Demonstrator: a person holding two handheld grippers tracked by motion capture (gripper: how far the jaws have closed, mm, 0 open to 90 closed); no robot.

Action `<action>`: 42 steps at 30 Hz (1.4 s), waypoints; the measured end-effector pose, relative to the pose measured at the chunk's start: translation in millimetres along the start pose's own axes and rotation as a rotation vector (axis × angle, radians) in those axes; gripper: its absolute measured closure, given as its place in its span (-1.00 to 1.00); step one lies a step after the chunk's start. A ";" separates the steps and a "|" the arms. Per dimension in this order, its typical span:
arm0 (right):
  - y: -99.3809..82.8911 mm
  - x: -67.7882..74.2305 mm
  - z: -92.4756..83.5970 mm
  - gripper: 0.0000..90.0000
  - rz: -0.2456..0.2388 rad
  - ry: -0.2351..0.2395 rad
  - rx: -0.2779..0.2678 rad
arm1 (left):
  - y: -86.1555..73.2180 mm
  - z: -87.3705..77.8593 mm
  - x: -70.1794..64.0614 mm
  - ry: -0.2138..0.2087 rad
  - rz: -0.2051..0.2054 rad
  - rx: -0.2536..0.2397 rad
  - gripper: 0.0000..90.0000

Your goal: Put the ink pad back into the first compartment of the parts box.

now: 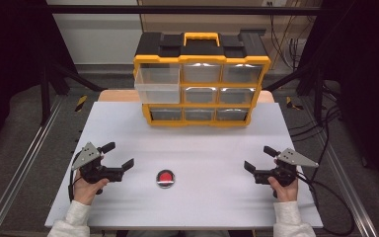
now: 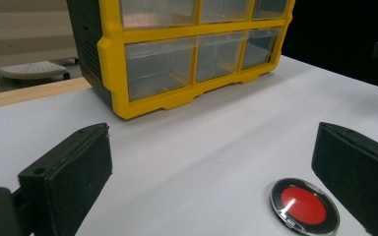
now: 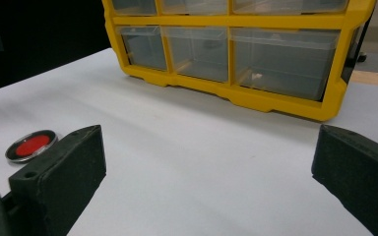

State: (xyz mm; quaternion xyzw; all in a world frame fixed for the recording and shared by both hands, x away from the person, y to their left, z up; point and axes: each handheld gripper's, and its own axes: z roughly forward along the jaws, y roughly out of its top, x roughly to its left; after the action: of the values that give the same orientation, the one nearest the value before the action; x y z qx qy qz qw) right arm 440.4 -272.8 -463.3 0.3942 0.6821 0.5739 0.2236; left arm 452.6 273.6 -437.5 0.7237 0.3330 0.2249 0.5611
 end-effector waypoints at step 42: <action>-1.0 0.4 1.7 -0.99 -0.014 0.003 0.016 | 2.3 45.1 -51.4 -0.065 0.056 0.172 -0.97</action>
State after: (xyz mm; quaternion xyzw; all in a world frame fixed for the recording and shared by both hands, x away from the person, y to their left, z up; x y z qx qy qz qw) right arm 441.2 -271.5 -464.6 0.3903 0.6897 0.5675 0.2235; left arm 449.9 205.7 -445.0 0.7853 0.3123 0.1873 0.5007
